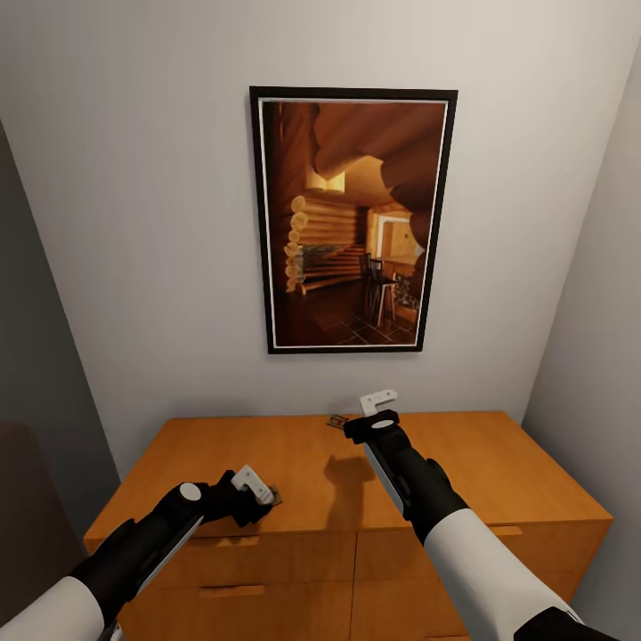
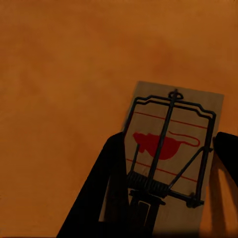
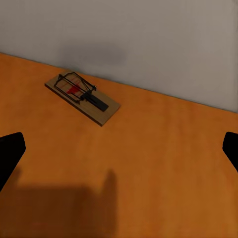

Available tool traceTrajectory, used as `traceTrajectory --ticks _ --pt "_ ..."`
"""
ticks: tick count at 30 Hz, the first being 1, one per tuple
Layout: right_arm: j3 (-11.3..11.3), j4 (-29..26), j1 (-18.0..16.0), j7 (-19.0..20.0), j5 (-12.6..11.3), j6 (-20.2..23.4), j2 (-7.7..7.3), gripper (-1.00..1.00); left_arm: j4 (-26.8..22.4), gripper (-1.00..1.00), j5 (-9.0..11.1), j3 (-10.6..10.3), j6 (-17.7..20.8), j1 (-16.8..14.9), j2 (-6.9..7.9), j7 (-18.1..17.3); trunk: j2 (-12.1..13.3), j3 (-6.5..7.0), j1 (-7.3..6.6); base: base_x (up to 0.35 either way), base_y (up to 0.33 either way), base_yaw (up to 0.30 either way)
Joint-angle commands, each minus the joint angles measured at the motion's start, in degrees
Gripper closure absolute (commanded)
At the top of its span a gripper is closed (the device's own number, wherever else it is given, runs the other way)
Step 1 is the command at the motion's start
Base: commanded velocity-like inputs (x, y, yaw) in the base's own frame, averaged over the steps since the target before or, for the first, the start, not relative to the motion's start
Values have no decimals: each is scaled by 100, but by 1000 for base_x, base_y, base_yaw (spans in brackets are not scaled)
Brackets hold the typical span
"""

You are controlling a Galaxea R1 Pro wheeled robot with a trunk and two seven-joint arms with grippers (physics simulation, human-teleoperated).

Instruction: Take the four mousetraps from the cabinet in the bathroom and place them on the bathroom floor. Make sure all four end up on the same floor surface, and ensure that at least two of them are either under or directly next to the same bathroom sink.

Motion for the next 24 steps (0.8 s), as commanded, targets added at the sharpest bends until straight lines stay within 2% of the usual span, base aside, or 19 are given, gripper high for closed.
traceTrajectory --ticks 1,24 --pt "15 -5 -6 -29 -5 33 -2 -100 45 100 61 -144 58 2 6 -13 -6 -11 2 0 0 0" --pt "15 -5 -6 -29 -5 33 4 -100 45 100 60 -151 50 2 -9 -6 -6 -11 2 0 0 0"
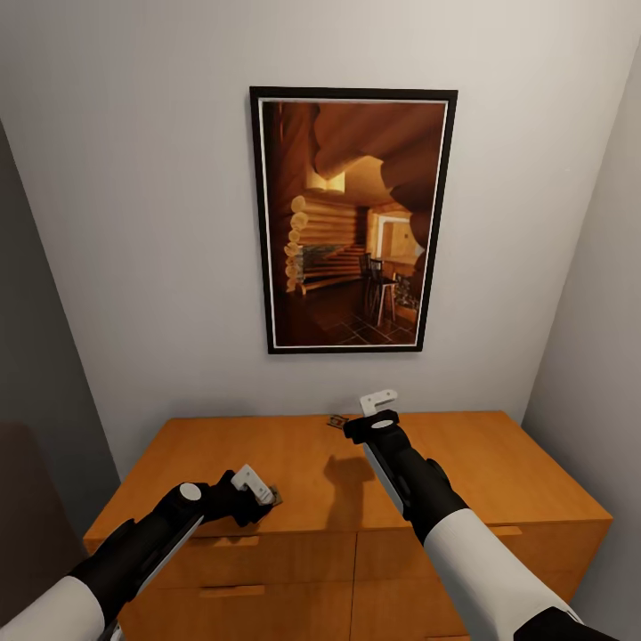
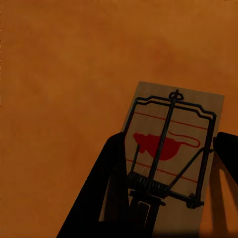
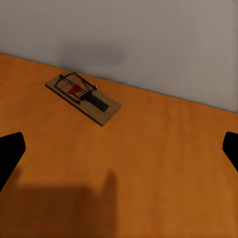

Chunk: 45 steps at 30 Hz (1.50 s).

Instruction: Take the four mousetraps from the cabinet in the bathroom and place them on the bathroom floor. Make sure all four end up on the same floor surface, and ensure that at least two of them are either under or directly next to the same bathroom sink.

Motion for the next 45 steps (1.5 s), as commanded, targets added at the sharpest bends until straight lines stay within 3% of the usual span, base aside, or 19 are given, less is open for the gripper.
traceTrajectory --ticks 1,27,30,36,41,45 --pt "15 -5 -6 -29 -4 33 -4 -100 25 100 56 -183 59 0 8 -5 -6 -11 2 0 0 0" --pt "15 -5 -6 -29 -11 33 0 -100 -52 100 59 -137 87 0 -23 -21 -6 -11 2 0 0 0" --pt "15 -5 -6 -29 -11 33 0 -100 -265 100 62 1 203 0 -29 -23 -6 -11 2 0 0 0" --pt "22 -5 -6 -31 -11 33 1 -100 -1125 100 112 541 1233 0 -33 -32 -6 -11 2 0 0 0" --pt "20 -5 -6 -31 -11 33 1 -100 -1604 100 133 868 1616 0 -26 -40 -6 -11 2 0 0 0" --pt "16 -5 -6 -32 -11 33 1 -100 -1718 100 152 1110 1819 0 -25 -45 -6 -11 2 0 0 0"
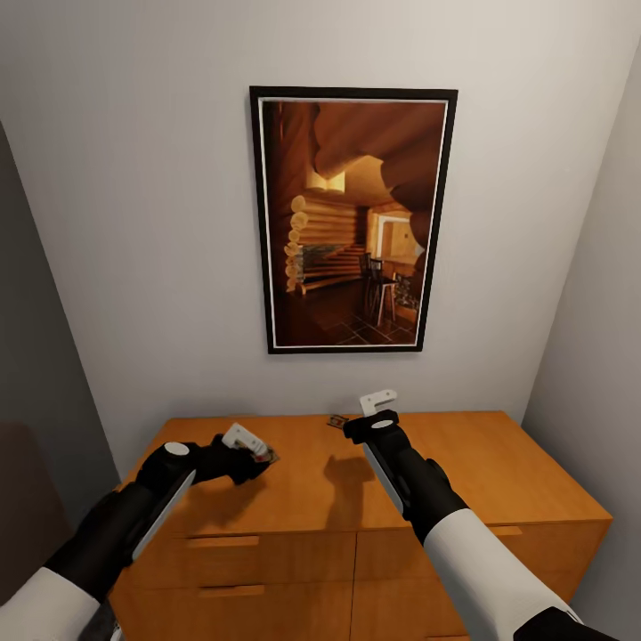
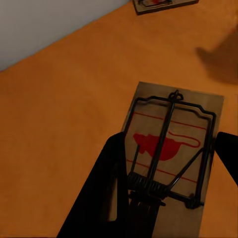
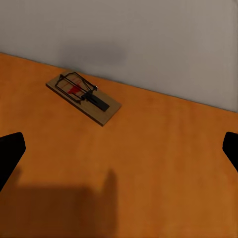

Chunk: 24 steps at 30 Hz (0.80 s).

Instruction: Take the four mousetraps from the cabinet in the bathroom and place them on the bathroom floor. Make sure all four end up on the same floor surface, and ensure that at least two of them are either under or directly next to the same bathroom sink.

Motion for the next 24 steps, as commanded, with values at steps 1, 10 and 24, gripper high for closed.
traceTrajectory --ticks 1,10,24 --pt "15 -5 -6 -30 -4 33 -2 -100 -31 100 54 84 115 -6 5 15 -7 -9 1 0 0 0" --pt "19 -5 -6 -34 3 39 -2 -100 -174 100 60 431 681 -6 -44 9 -7 -9 1 0 0 0" --pt "97 -14 -6 -51 73 50 -8 -100 -113 100 -11 1013 812 -6 -594 33 -7 -9 1 0 0 0"
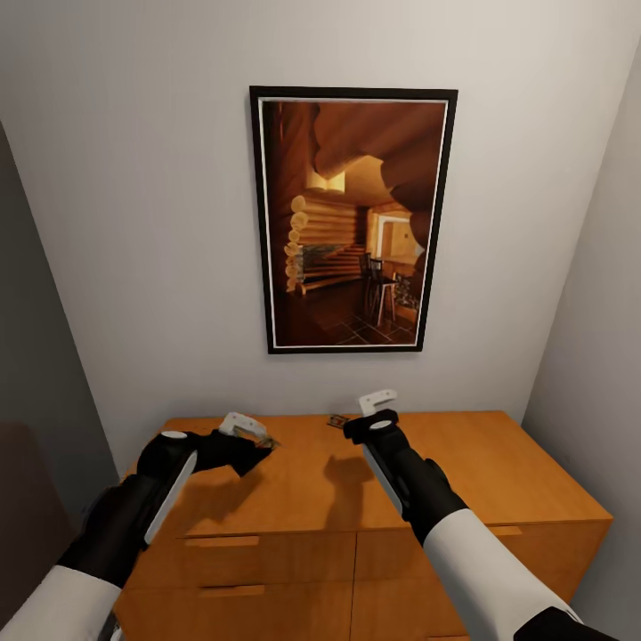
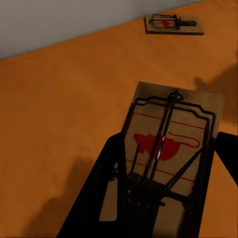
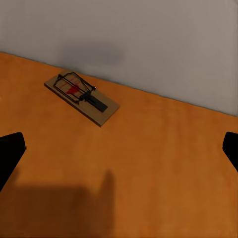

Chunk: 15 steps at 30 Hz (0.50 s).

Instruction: Take the four mousetraps from the cabinet in the bathroom and place them on the bathroom floor. Make sure all four end up on the same floor surface, and ensure that at least two of them are either under or directly next to the same bathroom sink.

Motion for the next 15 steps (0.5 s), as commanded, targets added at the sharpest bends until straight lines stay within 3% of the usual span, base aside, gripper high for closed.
traceTrajectory --ticks 1,2,4,8,15 --pt "75 -3 -6 -24 -7 32 -3 -100 5 100 56 216 42 -5 2 18 -7 -9 1 0 0 0" --pt "113 -2 -6 -23 -12 31 -3 -100 11 100 60 329 43 -5 3 16 -7 -9 1 0 0 0" --pt "279 1 -6 -21 -30 29 -4 -100 89 100 70 751 79 -5 12 14 -7 -9 1 0 0 0" --pt "459 6 -6 -15 -56 27 -12 -100 380 100 76 1178 264 -5 4 12 -7 -9 1 0 0 0" --pt "527 165 -6 -3 -59 22 -21 -100 668 100 95 1343 348 -5 -41 7 -7 -9 1 0 0 0"
